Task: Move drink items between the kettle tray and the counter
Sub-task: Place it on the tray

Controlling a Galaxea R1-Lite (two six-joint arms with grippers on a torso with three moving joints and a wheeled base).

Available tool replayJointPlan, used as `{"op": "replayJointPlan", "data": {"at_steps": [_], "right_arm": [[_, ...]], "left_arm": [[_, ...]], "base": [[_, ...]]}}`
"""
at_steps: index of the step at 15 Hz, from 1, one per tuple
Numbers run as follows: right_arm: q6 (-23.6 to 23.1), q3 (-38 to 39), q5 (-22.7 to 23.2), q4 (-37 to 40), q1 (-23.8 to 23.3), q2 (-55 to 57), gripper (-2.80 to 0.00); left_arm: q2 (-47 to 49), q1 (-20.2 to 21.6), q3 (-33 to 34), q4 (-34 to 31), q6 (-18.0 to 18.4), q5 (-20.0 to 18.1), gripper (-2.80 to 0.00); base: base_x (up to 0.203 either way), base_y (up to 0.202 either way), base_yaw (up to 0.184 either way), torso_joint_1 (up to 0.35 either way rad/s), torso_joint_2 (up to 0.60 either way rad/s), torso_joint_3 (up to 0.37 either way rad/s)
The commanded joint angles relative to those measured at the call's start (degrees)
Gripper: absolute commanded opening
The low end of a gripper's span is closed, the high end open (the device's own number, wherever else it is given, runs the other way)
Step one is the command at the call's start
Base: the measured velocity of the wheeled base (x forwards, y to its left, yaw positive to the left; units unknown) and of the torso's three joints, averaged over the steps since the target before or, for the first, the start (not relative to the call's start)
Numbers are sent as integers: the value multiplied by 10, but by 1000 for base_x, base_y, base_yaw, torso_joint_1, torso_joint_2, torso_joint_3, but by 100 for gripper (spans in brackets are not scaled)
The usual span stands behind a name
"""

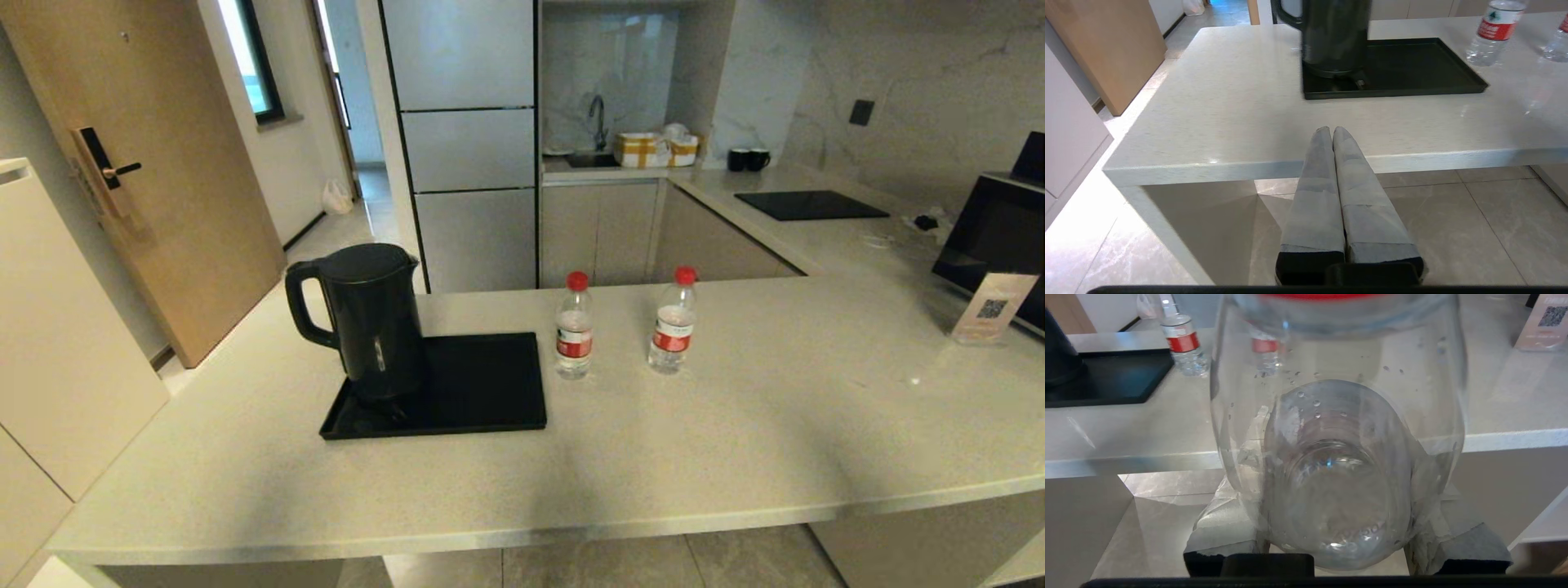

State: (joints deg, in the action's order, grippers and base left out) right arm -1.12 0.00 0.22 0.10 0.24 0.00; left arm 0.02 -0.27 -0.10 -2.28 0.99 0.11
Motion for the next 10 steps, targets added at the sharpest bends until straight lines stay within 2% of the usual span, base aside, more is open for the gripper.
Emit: {"op": "replayJointPlan", "data": {"at_steps": [1, 10], "right_arm": [[0, 1, 0, 0, 0, 1, -280], [0, 1, 0, 0, 0, 1, -280]], "left_arm": [[0, 0, 0, 0, -1, 0, -280], [-1, 0, 0, 1, -1, 1, -280]], "base": [[0, 191, -9, 6, 3, 2], [0, 187, -10, 2, 1, 4]]}}
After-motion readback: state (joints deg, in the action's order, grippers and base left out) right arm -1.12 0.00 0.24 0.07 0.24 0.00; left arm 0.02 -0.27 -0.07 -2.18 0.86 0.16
